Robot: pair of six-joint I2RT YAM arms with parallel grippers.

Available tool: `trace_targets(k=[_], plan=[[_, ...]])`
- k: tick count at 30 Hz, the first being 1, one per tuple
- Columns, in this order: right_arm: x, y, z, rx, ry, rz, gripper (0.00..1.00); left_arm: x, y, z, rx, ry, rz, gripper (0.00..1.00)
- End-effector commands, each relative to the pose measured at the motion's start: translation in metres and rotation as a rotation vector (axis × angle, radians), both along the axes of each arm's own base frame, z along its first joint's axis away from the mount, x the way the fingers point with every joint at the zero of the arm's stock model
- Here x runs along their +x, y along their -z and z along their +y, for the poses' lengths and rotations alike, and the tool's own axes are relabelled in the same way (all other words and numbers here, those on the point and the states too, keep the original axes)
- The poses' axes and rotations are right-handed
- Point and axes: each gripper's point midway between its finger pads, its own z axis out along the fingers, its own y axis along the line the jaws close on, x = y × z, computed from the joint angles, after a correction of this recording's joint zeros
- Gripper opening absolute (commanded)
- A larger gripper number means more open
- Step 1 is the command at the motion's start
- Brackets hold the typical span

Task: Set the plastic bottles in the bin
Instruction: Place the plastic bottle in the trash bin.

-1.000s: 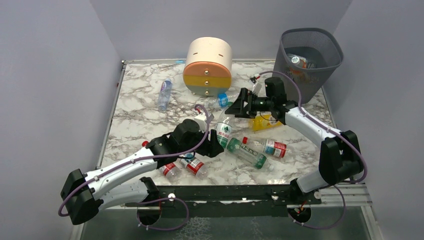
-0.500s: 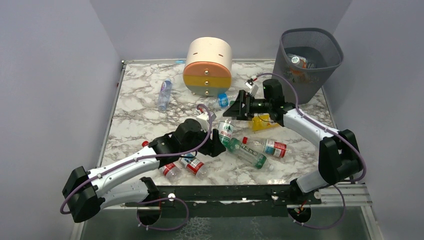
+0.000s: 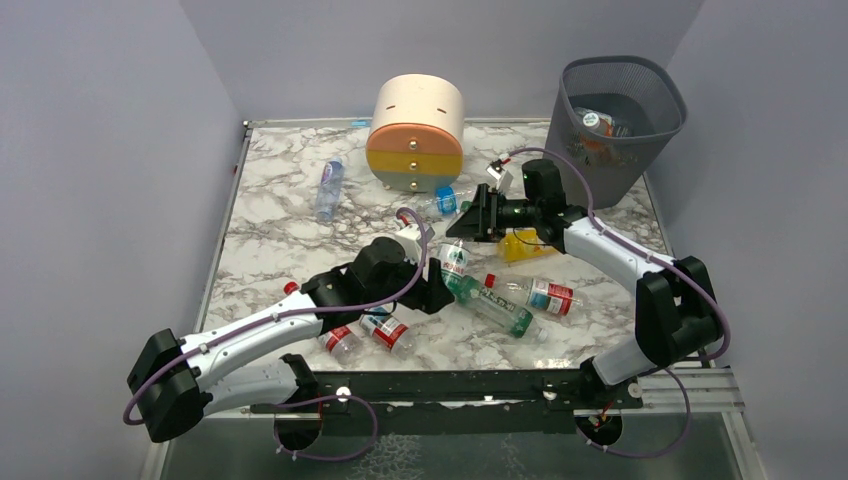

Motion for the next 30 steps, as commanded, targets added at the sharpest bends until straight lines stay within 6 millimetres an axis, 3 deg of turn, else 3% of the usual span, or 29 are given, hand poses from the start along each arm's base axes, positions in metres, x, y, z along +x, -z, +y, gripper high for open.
trace_targets(k=[1,8,11,16,21,25,30], plan=[[0.002,-0.006,0.001,-0.016,-0.009,-0.042,0.62,0.008,-0.011,-0.002,-0.009,-0.021,-0.047,0.68],[0.015,-0.018,-0.004,-0.075,0.038,-0.105,0.59,0.010,-0.033,0.006,-0.018,-0.053,-0.078,0.83],[0.022,-0.027,-0.006,-0.095,0.058,-0.139,0.59,0.010,-0.049,0.012,-0.033,-0.066,-0.103,0.98],[0.038,-0.052,-0.012,-0.138,0.114,-0.217,0.59,0.008,-0.077,0.021,-0.068,-0.088,-0.143,0.99],[0.060,-0.094,-0.024,-0.211,0.191,-0.331,0.59,0.006,-0.093,0.031,-0.095,-0.112,-0.172,0.99],[0.084,-0.143,-0.044,-0.247,0.281,-0.451,0.59,0.005,-0.090,0.035,-0.087,-0.119,-0.171,0.99],[0.110,-0.191,-0.079,-0.226,0.381,-0.521,0.59,0.003,-0.082,0.036,-0.078,-0.122,-0.156,0.99]])
